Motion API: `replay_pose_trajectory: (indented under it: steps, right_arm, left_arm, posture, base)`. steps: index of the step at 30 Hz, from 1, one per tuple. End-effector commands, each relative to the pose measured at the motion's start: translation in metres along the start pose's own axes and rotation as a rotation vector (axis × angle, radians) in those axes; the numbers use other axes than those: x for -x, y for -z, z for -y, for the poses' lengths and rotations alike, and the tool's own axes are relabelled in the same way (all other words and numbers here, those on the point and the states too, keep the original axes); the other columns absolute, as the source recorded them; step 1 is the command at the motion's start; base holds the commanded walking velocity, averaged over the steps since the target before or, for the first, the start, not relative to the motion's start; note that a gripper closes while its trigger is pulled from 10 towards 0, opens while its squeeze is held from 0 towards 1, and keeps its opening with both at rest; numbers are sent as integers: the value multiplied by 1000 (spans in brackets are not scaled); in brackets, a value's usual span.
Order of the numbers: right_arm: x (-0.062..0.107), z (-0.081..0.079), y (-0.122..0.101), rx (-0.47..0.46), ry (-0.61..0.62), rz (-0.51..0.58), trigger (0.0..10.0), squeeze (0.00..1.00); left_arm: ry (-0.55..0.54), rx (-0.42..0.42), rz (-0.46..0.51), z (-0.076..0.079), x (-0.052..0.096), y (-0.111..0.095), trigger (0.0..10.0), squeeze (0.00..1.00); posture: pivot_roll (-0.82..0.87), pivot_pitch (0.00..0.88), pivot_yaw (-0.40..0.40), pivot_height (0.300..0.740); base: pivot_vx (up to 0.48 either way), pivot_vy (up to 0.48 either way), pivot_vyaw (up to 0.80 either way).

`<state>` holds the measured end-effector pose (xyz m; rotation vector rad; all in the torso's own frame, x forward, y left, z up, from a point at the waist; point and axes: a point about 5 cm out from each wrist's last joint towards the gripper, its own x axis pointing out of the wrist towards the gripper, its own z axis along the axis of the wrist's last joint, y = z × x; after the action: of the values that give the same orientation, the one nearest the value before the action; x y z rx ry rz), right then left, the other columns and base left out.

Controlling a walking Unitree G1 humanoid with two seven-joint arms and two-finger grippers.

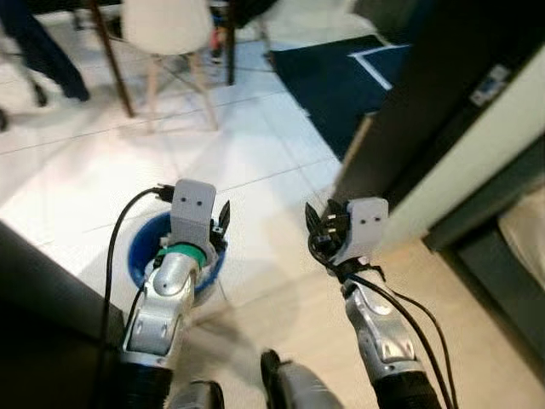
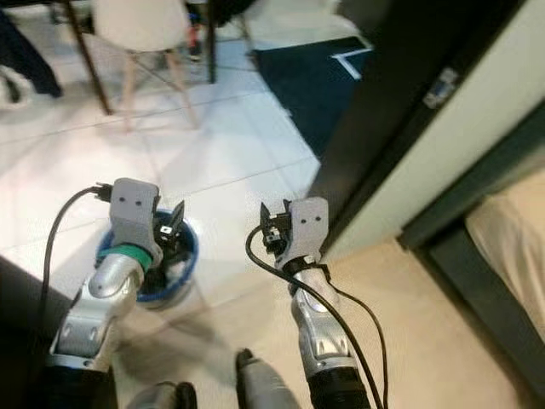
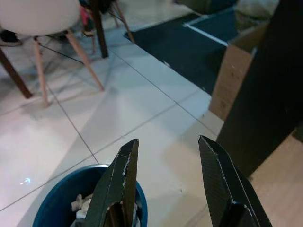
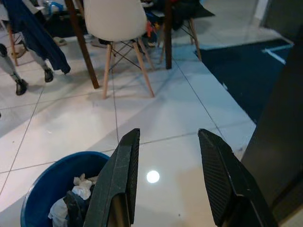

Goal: Clean up the room

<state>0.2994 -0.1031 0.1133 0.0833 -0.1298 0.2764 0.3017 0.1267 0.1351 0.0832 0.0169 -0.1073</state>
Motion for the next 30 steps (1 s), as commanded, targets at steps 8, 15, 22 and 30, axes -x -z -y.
replay_pose_trajectory:
  steps: [8,15,22,30]
  right_arm:
    - [2,4,4,-8,14,-17,10000,0]
    - [0,4,2,-9,15,-9,10000,0]
    - [0,3,3,-12,14,-5,10000,0]
    - [-1,3,3,-12,10,-2,10000,0]
  left_arm:
    - [2,2,-21,-1,0,4,10000,0]
    - [0,1,-15,-1,-3,2,10000,0]
    - [-4,-5,-11,-4,-3,2,10000,0]
    - [-3,-7,-6,-5,-4,2,10000,0]
  posture:
    - [-48,127,16,740]
    - [-42,117,17,740]
    - [-37,106,21,740]
    - [-38,95,19,740]
  base:
    - [0,0,-800]
    - [0,0,-800]
    - [0,0,-800]
    - [0,0,-800]
